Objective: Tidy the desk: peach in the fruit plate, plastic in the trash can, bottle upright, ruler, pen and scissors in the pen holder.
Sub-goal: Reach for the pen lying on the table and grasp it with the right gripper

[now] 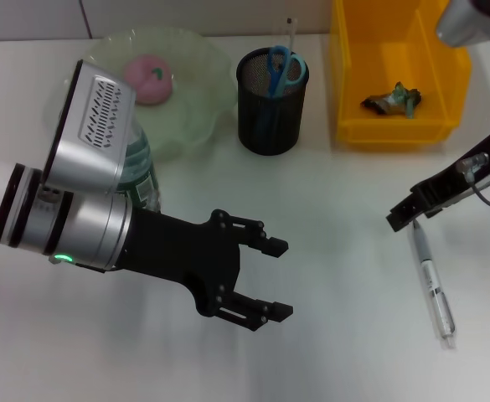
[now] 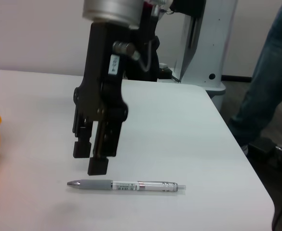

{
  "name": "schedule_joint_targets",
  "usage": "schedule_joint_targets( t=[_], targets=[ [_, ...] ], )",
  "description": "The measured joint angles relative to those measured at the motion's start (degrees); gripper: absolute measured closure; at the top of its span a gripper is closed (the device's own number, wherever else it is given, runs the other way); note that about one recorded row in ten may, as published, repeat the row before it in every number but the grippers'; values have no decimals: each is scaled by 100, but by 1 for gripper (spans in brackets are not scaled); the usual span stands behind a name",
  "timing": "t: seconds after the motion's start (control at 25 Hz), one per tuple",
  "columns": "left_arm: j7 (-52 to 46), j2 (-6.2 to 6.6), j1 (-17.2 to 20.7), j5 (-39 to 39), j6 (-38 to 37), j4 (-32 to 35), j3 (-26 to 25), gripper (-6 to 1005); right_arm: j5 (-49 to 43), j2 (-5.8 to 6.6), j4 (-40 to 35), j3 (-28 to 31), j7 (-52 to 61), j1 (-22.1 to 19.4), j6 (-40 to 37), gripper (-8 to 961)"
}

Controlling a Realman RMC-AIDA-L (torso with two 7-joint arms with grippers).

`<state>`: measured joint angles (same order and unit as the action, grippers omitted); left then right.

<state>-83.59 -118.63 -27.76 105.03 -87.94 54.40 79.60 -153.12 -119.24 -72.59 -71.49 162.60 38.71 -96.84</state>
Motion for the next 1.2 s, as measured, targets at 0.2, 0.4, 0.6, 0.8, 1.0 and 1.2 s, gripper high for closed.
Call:
schedule_joint_targets(
  t=[0.2,0.4,0.6,0.8,1.0,1.2],
  targets=[
    [108,5,-3,10,-17,0,3,210,-203,-15,28,-196,291,-58,62,428],
    [250,7,2,14,-33,0,3,211,-213,-34,65,-299,483,-265,314,450],
    [327,7,6,13,-37,0,14,211,-204,-34,195,-505,546,-320,519,472],
    [330,4,34,10,-38,-6,33,212,-201,-30,363,-647,561,-321,714,493],
    [330,0,65,8,-44,-19,38,213,-200,-29,454,-668,562,-321,790,515],
    [329,-2,73,8,-47,-67,42,213,-200,-29,574,-668,548,-316,861,540]
  ],
)
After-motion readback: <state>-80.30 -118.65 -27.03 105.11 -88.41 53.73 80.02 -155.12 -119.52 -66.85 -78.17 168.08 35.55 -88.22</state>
